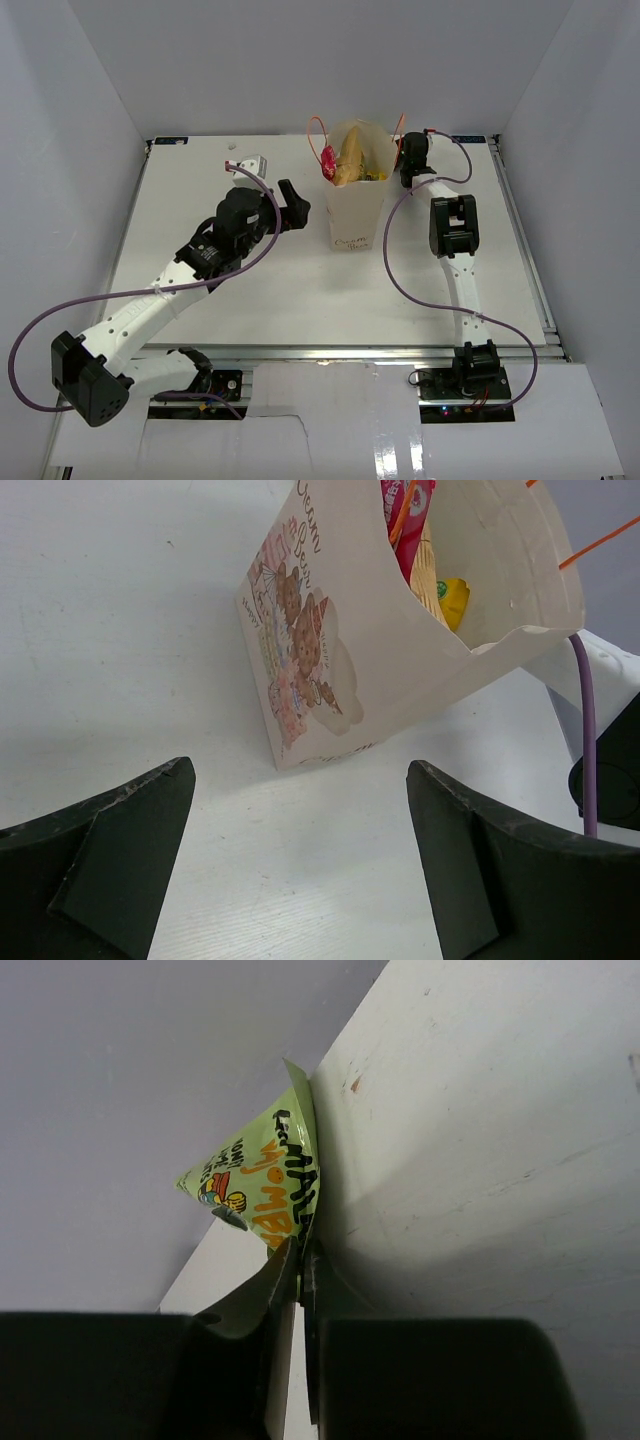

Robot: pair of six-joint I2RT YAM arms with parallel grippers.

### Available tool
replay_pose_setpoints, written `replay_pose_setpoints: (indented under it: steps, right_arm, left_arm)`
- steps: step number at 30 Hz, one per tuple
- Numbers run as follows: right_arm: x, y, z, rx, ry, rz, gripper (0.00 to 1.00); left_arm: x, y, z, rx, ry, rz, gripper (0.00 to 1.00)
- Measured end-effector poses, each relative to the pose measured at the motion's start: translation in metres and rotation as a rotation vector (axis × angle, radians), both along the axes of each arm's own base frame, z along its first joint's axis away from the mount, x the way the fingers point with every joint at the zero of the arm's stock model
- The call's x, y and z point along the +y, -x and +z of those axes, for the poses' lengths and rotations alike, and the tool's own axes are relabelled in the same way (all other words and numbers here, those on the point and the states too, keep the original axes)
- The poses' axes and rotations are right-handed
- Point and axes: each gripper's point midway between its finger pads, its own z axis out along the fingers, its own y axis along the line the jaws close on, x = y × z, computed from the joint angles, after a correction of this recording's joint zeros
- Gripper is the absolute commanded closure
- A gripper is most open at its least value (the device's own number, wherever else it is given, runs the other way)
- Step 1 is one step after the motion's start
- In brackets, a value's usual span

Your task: Place the snacks into the paper bag

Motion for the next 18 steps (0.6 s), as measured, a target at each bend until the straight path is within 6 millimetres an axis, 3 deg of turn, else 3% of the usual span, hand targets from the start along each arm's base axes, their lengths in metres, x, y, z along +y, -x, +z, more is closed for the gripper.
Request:
replay_pose_setpoints:
  steps: [8,11,14,18]
  right_arm:
    - [0.001,0.003,0.005,-0.072,0.075,0.109,0.92]
    - [-0.014,0.007,0.015,-0.136,0.175,0.202,0.92]
    - [-0.048,0.011,0.045,-0.196,0.28,0.247,0.92]
    - [-0.11,0.025,0.133,-0.318,0.504,0.25,0.92]
  left_arm:
    - [-0.008,0.002,0.002,0.005,0.03,-0.033,0.02]
    - [-0.008,0.005,0.007,-0.008,0.045,-0.046,0.02]
    - [-0.004,0.012,0.01,-0.026,0.056,-0.054,0.02]
    - [0.004,0.024,0.011,-0.051,0.066,-0.064,0.02]
